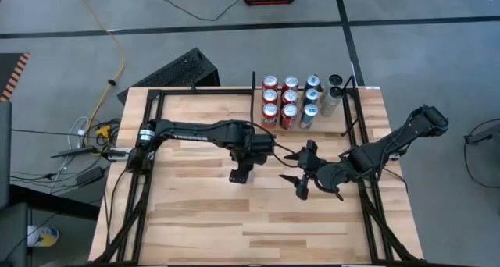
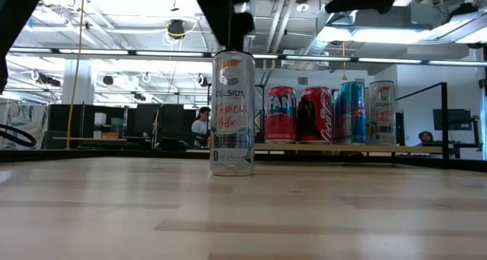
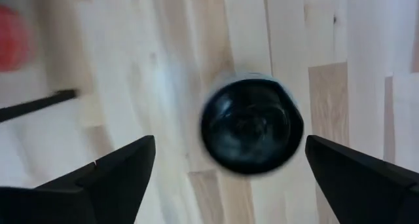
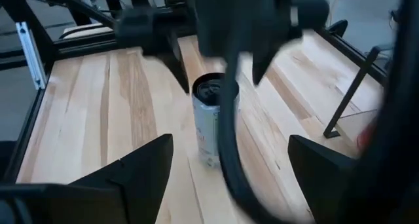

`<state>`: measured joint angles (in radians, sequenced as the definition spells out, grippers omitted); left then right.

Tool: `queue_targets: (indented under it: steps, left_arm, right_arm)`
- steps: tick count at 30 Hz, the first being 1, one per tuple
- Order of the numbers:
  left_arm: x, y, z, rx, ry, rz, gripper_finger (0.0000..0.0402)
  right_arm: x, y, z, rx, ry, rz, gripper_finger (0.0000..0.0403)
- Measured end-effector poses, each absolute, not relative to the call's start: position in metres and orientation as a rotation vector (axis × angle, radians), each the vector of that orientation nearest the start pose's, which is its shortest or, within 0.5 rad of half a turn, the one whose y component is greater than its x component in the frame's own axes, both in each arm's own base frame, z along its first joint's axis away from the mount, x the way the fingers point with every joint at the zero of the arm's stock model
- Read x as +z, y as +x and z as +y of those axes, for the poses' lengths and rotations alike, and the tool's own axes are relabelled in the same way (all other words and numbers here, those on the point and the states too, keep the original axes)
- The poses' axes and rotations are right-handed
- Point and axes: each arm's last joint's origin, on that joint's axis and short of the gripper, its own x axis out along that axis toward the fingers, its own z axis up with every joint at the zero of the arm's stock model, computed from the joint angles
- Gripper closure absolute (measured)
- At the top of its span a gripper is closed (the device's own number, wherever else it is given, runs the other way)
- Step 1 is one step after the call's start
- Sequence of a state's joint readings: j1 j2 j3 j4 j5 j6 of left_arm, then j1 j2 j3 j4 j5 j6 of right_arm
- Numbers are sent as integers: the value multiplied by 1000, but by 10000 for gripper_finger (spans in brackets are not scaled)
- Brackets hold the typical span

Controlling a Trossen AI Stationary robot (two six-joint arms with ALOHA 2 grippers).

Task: Place canned beverage on shelf
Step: Put the white-yellow soda can on the shelf aligned with the other soda cans

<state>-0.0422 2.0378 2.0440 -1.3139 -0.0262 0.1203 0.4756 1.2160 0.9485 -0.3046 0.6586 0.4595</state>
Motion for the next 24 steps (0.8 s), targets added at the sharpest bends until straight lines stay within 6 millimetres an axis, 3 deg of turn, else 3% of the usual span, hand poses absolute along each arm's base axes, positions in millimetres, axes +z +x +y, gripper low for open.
queue_targets:
  steps: [6,10,13,18,21,24]
  left_arm:
    - [365,364,-13,-37,168,1182,25]
    - [396,312,-10,21,166,1072,25]
    - [405,263,-7,94,150,951,25]
    - [376,191,-6,131,72,619,25]
    - [343,156,-6,118,41,386,25]
    - [303,135,-5,117,7,179,25]
  right_arm:
    - [295,242,104,-296,171,390,76]
    - [291,259,112,-333,157,302,76]
    - [281,274,118,-396,142,249,76]
    - [257,299,131,-457,110,190,76]
    - [243,311,138,-465,86,168,76]
    - [231,320,140,-479,90,148,76]
